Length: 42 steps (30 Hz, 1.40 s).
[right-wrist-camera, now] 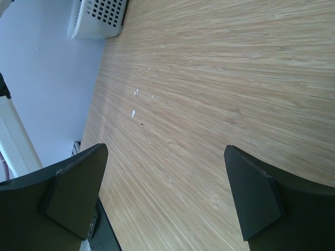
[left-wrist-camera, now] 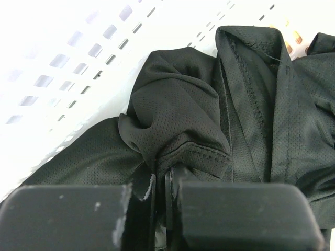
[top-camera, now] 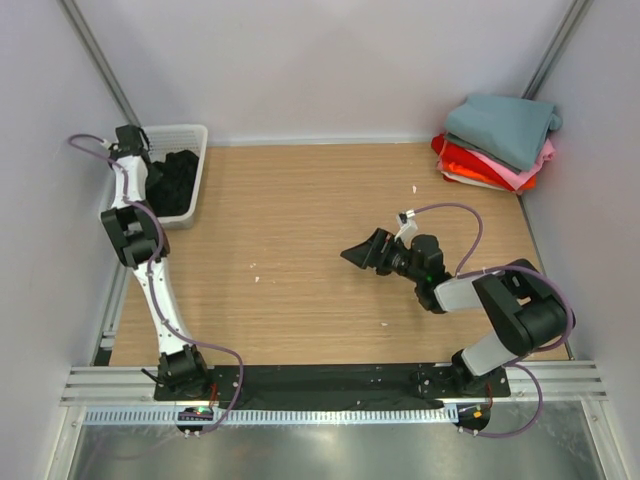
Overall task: Fold and stack the t-shirts
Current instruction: Grab the tshirt from the pile, then move the tshirt to the center of the board
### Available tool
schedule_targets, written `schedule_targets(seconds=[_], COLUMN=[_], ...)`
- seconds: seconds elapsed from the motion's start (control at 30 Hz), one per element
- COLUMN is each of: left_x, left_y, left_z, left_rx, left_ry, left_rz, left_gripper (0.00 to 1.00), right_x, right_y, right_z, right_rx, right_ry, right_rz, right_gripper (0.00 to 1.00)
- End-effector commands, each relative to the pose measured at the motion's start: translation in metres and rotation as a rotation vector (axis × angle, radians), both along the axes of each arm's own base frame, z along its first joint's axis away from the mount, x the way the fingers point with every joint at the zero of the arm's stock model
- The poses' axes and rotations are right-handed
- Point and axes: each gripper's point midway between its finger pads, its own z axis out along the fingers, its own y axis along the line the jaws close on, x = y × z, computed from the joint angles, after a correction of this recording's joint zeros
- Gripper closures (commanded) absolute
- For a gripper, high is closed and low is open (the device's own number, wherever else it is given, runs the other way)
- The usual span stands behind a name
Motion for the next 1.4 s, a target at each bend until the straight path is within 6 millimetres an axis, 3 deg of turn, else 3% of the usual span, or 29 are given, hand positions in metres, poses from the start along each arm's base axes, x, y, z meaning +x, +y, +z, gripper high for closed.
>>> schedule_targets(seconds=[0.0, 0.1, 0.13, 0.2, 0.23, 0.33, 0.37, 0.43, 0.47, 0.57, 0.63, 0.67, 0.7, 0.73, 0.77, 0.8, 0.83, 0.87, 0.93, 0.97, 1.0, 1.03, 1.07, 1.1, 1.13, 1.17, 1.23, 1.27, 1.37], left_x=[0.018, 0.022, 0.02, 0.021, 0.014, 0.006, -0.005, -0.02, -0.035, -0.083, -0.118, -0.135, -0.157, -0.173, -0.182, -0.193, -0.196, -0.199, -0.201, -0.202, -0.199, -0.206, -0.209, -0.216, -0.228, -0.238, -0.261, -0.274, -0.305], left_y=[-0.005, -0.034, -0.043, -0.073, -0.084, -0.133, -0.161, -0.185, -0.23, -0.304, -0.352, -0.364, -0.369, -0.381, -0.382, -0.378, -0.375, -0.373, -0.37, -0.37, -0.372, -0.361, -0.354, -0.349, -0.34, -0.336, -0.331, -0.332, -0.332], left_z=[0.072, 0.123, 0.153, 0.188, 0.223, 0.283, 0.321, 0.369, 0.402, 0.479, 0.515, 0.529, 0.547, 0.554, 0.558, 0.556, 0.552, 0.544, 0.504, 0.486, 0.433, 0.415, 0.389, 0.332, 0.321, 0.272, 0.265, 0.236, 0.221], left_rx=[0.055, 0.06, 0.075, 0.075, 0.083, 0.096, 0.119, 0.16, 0.153, 0.15, 0.154, 0.151, 0.145, 0.118, 0.101, 0.083, 0.076, 0.06, 0.06, 0.04, 0.039, 0.048, 0.054, 0.047, 0.048, 0.046, -0.027, -0.064, -0.17], left_ry=[-0.144, -0.226, -0.271, -0.331, -0.387, -0.495, -0.56, -0.652, -0.725, -0.909, -1.003, -1.039, -1.091, -1.115, -1.126, -1.121, -1.108, -1.086, -0.974, -0.925, -0.772, -0.716, -0.643, -0.484, -0.465, -0.353, -0.404, -0.36, -0.391], left_rz=[-0.008, -0.039, -0.047, -0.088, -0.1, -0.179, -0.217, -0.273, -0.359, -0.563, -0.695, -0.727, -0.745, -0.773, -0.773, -0.769, -0.762, -0.751, -0.755, -0.751, -0.766, -0.726, -0.696, -0.667, -0.643, -0.64, -0.598, -0.602, -0.585], left_gripper=[1.0, 1.0, 1.0, 1.0, 1.0, 1.0, 1.0, 1.0, 1.0, 1.0, 1.0, 0.99, 0.97, 0.96, 0.95, 0.94, 0.93, 0.91, 0.64, 0.43, 0.12, 0.01, 0.0, 0.0, 0.0, 0.0, 0.0, 0.0, 0.0], right_x=[0.013, 0.013, 0.013, 0.012, 0.012, 0.012, 0.011, 0.011, 0.01, 0.008, 0.01, 0.013, 0.014, 0.013, 0.018, 0.016, 0.011, 0.014, 0.007, 0.005, 0.002, -0.012, -0.016, -0.022, -0.033, -0.04, -0.053, -0.058, -0.066], right_y=[0.007, 0.007, 0.007, 0.007, 0.006, 0.006, 0.007, 0.007, 0.007, -0.004, -0.018, -0.029, -0.035, -0.043, -0.05, -0.055, -0.062, -0.068, -0.09, -0.103, -0.116, -0.127, -0.133, -0.14, -0.15, -0.157, -0.169, -0.172, -0.173], right_z=[0.027, 0.026, 0.027, 0.028, 0.028, 0.027, 0.027, 0.027, 0.027, 0.028, 0.041, 0.039, 0.053, 0.041, 0.044, 0.068, 0.052, 0.067, 0.099, 0.11, 0.122, 0.127, 0.153, 0.161, 0.154, 0.18, 0.18, 0.19, 0.178], right_rx=[0.055, 0.062, 0.065, 0.069, 0.07, 0.073, 0.074, 0.08, 0.081, 0.095, 0.111, 0.097, 0.103, 0.057, 0.015, 0.024, -0.046, -0.069, -0.13, -0.155, -0.185, -0.223, -0.222, -0.242, -0.31, -0.295, -0.342, -0.337, -0.397], right_ry=[-0.086, -0.084, -0.085, -0.09, -0.09, -0.087, -0.084, -0.082, -0.08, -0.095, -0.147, -0.148, -0.18, -0.119, -0.131, -0.178, -0.104, -0.122, -0.155, -0.168, -0.19, -0.178, -0.209, -0.209, -0.171, -0.208, -0.164, -0.176, -0.123], right_rz=[0.01, 0.012, 0.013, 0.016, 0.014, 0.014, 0.015, 0.02, 0.021, -0.031, -0.101, -0.171, -0.2, -0.232, -0.271, -0.291, -0.31, -0.34, -0.424, -0.482, -0.531, -0.548, -0.572, -0.586, -0.599, -0.619, -0.647, -0.652, -0.617], right_gripper=[0.0, 0.0, 0.0, 0.0, 0.0, 0.0, 0.0, 0.0, 0.0, 0.0, 0.0, 0.0, 0.0, 0.0, 0.0, 0.0, 0.0, 0.0, 0.0, 0.0, 0.0, 0.0, 0.0, 0.0, 0.0, 0.0, 0.0, 0.0, 0.0])
